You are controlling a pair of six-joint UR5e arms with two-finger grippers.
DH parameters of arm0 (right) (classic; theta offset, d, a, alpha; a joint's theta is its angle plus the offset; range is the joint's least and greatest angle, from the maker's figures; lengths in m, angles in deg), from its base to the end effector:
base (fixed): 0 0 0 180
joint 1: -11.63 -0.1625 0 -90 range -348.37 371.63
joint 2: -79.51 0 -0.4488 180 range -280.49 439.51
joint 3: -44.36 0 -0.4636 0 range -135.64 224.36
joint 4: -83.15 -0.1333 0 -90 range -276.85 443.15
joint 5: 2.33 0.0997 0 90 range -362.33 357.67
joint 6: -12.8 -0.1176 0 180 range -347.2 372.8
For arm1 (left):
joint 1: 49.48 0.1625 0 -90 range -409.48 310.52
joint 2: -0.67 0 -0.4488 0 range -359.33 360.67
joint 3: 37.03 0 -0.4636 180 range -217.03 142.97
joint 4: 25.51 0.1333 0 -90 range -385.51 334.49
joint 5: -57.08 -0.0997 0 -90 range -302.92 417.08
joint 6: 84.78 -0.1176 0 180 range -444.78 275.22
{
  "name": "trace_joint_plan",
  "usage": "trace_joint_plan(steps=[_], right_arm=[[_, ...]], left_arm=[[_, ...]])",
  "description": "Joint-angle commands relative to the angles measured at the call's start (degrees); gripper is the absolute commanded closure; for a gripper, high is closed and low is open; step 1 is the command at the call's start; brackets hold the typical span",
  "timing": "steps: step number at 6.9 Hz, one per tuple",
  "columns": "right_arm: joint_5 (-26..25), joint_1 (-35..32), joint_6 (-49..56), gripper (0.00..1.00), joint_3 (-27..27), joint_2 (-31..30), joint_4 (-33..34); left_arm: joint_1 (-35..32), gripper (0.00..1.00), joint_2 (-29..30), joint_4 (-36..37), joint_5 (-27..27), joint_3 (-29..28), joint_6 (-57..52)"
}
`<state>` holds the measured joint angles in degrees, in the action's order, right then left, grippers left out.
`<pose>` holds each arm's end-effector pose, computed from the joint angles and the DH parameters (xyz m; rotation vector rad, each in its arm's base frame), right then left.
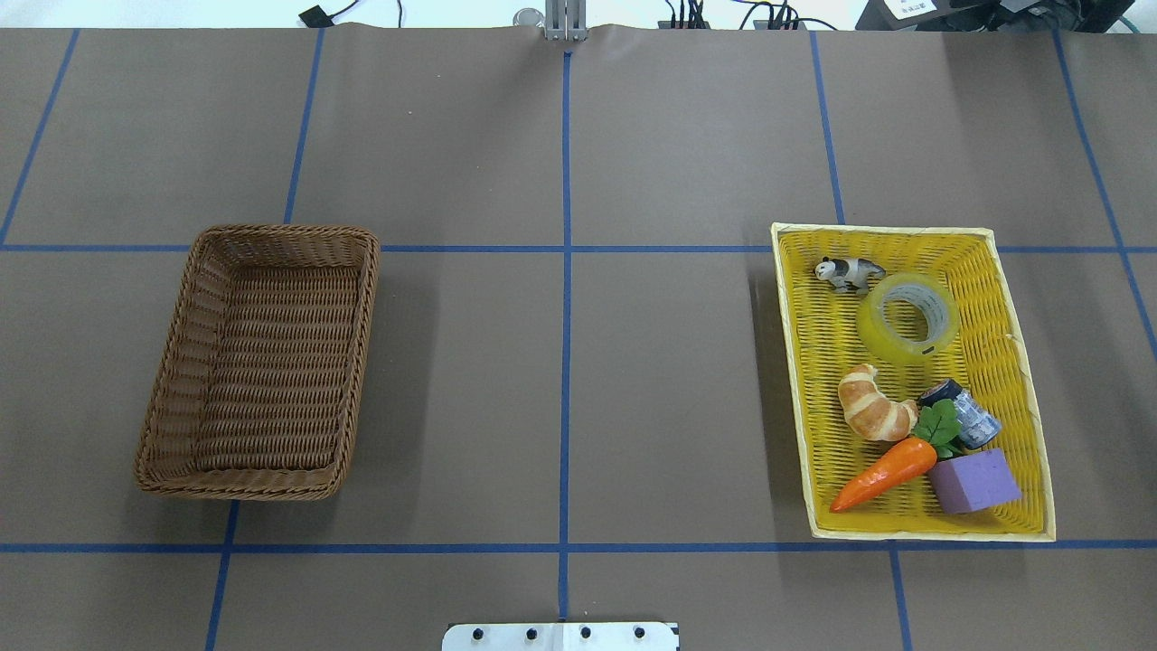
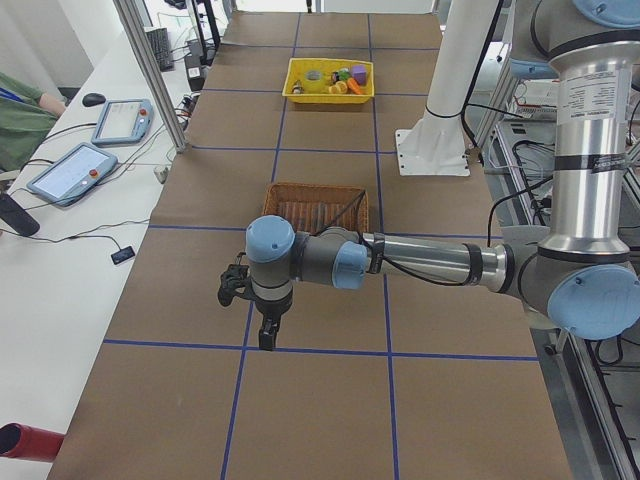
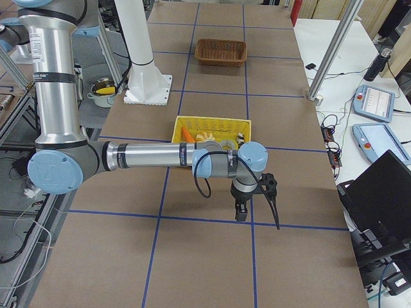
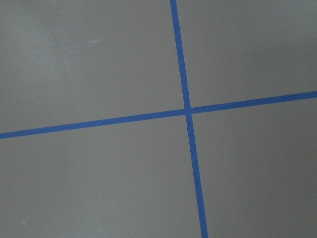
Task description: Move tape to another basket
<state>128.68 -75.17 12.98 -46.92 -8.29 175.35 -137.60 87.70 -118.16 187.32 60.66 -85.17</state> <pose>0.0236 -0.5839 0.6693 0.0025 -0.7162 -0.0644 -0.0393 -0.5508 0.6488 0.1142 0.7030 0.0831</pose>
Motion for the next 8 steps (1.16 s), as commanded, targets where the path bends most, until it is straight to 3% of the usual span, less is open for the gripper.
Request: trace_joint_plan(steps=[1, 8], right_arm=[[0.0, 0.0, 0.0, 0.00, 0.0, -0.1, 0.0], [-0.5, 0.1, 0.0, 0.00, -0.7, 0.6, -0.6]], left_arm=[[0.1, 0.01, -0.2, 0.1, 3.5, -0.1, 0.5], [0.0, 0.01, -0.2, 0.1, 3.1, -0.1, 0.5]])
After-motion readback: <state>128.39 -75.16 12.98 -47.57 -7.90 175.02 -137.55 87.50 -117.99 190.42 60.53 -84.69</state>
